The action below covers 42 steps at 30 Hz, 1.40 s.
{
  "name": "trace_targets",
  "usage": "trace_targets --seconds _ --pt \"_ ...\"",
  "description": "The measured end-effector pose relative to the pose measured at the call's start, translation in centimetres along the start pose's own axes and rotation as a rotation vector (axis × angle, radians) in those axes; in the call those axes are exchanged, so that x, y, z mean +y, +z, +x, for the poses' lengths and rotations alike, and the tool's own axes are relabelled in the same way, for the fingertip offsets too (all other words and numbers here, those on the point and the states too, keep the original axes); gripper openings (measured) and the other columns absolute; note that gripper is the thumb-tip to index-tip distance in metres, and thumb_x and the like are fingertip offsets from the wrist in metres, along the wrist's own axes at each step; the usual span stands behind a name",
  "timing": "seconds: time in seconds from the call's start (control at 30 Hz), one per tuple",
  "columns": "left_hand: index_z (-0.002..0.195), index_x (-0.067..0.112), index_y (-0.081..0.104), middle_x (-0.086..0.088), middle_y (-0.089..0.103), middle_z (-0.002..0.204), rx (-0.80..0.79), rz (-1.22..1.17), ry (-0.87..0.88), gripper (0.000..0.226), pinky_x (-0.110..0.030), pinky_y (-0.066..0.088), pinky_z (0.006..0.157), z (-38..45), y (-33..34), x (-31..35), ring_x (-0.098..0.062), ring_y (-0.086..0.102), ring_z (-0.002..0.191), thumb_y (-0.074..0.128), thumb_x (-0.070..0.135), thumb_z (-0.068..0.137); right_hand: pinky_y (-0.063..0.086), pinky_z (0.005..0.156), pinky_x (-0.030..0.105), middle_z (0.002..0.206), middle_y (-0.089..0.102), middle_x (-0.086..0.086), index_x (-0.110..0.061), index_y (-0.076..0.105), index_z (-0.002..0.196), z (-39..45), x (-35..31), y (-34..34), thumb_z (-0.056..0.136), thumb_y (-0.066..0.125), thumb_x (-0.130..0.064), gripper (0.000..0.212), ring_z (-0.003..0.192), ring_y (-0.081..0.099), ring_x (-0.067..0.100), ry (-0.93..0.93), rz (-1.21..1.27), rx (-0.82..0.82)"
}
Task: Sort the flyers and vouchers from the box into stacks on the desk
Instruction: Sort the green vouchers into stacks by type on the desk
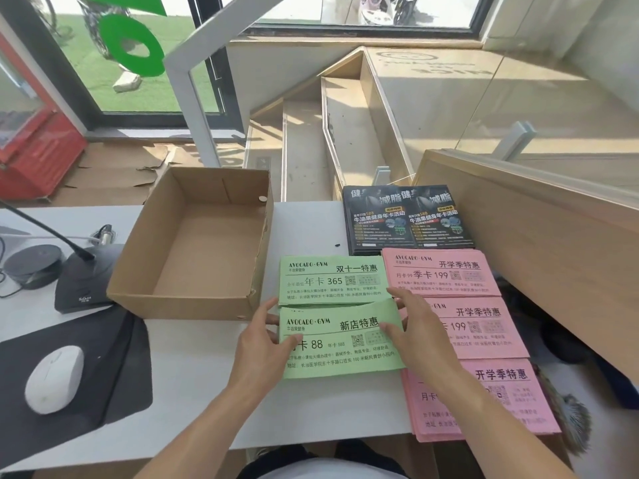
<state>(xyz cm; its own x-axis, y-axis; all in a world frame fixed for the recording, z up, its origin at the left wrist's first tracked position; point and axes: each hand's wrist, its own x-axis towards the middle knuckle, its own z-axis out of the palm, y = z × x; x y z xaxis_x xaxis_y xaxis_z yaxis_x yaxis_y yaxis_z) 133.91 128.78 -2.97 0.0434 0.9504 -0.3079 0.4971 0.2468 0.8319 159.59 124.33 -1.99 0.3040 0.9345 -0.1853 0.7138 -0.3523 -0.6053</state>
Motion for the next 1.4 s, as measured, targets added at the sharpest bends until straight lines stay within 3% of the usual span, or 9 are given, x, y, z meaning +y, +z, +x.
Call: trace_targets --seconds 0.07,0.13,0.2,0.33,0.6,0.83,1.03,1.17,1.4 --pt "0.149 0.033 0.037 0.016 0.056 0.123 0.019 0.022 0.021 0.086 -0.012 0.049 0.07 -0.3 -0.5 -0.2 0.0 0.06 0.092 0.086 0.026 0.078 0.044 0.105 0.035 0.139 0.042 -0.008 -0.033 0.037 0.147 -0.4 0.1 -0.2 0.09 0.071 -0.036 0.066 0.123 0.046 0.012 -0.078 -0.224 0.021" --pt "0.154 0.036 0.025 0.017 0.04 0.143 -0.047 0.085 0.051 0.109 -0.025 0.045 0.102 -0.9 -0.9 -1.0 -0.005 0.048 0.124 0.093 0.029 0.069 0.034 0.113 0.032 0.141 0.038 -0.013 -0.035 0.038 0.146 -1.3 -0.2 -0.4 0.087 0.071 -0.048 0.069 0.131 0.037 0.011 -0.189 -0.315 -0.031" --pt "0.158 0.038 0.009 0.019 0.018 0.159 -0.177 0.177 0.099 0.128 -0.029 0.023 0.121 -1.7 -0.7 -1.8 -0.003 0.019 0.148 0.095 0.026 0.064 0.027 0.116 0.03 0.141 0.037 -0.018 -0.041 0.041 0.143 -2.2 -0.7 -0.2 0.082 0.073 -0.052 0.07 0.133 0.033 0.007 -0.267 -0.315 -0.152" --pt "0.156 0.042 -0.012 0.014 -0.013 0.166 -0.258 0.263 0.123 0.127 -0.013 0.022 0.107 -2.4 1.4 -1.8 0.0 -0.003 0.152 0.08 0.007 0.077 0.02 0.118 0.03 0.15 0.032 -0.016 -0.043 0.044 0.141 -2.7 -0.9 1.4 0.08 0.075 -0.042 0.068 0.139 0.024 0.009 -0.353 -0.408 -0.236" --pt "0.158 0.036 -0.009 0.011 -0.013 0.167 -0.216 0.222 0.1 0.11 -0.003 0.014 0.102 -1.6 2.3 -2.3 0.002 -0.012 0.151 0.062 -0.005 0.085 0.025 0.116 0.032 0.149 0.035 -0.014 -0.04 0.045 0.141 -1.7 -1.1 1.6 0.081 0.078 -0.038 0.068 0.138 0.029 0.01 -0.326 -0.416 -0.221" --pt "0.158 0.038 -0.005 0.012 -0.014 0.166 -0.224 0.158 0.083 0.11 -0.015 0.021 0.114 -1.6 2.1 -2.0 -0.003 -0.006 0.153 0.064 -0.001 0.082 0.026 0.116 0.032 0.149 0.033 -0.015 -0.041 0.044 0.142 -1.4 -1.1 1.7 0.078 0.077 -0.048 0.072 0.138 0.028 0.01 -0.33 -0.422 -0.248" --pt "0.158 0.03 -0.01 0.017 -0.023 0.162 -0.111 0.219 0.156 0.106 -0.027 -0.003 0.123 0.5 2.7 -0.9 -0.002 -0.022 0.15 0.068 0.048 0.09 0.009 0.124 0.035 0.165 0.014 -0.008 -0.036 0.031 0.154 0.5 -1.9 2.7 0.099 0.047 -0.055 0.06 0.152 0.005 0.015 -0.181 -0.229 -0.066" --pt "0.161 0.021 -0.001 0.007 -0.005 0.169 -0.103 0.046 -0.011 0.095 -0.024 0.003 0.12 2.8 2.9 -0.2 -0.004 -0.006 0.153 0.061 0.047 0.095 0.0 0.124 0.034 0.168 -0.007 -0.003 -0.028 0.015 0.16 1.7 -2.0 3.5 0.102 0.047 -0.05 0.069 0.154 -0.009 0.016 -0.023 -0.114 -0.153" --pt "0.161 0.022 0.012 0.006 0.016 0.167 -0.108 0.029 0.005 0.086 -0.039 0.018 0.125 3.4 2.7 -0.8 -0.01 0.013 0.153 0.064 0.04 0.095 -0.005 0.121 0.03 0.168 -0.003 0.0 -0.023 0.018 0.16 1.7 -1.8 4.2 0.102 0.047 -0.05 0.071 0.154 -0.012 0.017 -0.02 -0.172 -0.107"
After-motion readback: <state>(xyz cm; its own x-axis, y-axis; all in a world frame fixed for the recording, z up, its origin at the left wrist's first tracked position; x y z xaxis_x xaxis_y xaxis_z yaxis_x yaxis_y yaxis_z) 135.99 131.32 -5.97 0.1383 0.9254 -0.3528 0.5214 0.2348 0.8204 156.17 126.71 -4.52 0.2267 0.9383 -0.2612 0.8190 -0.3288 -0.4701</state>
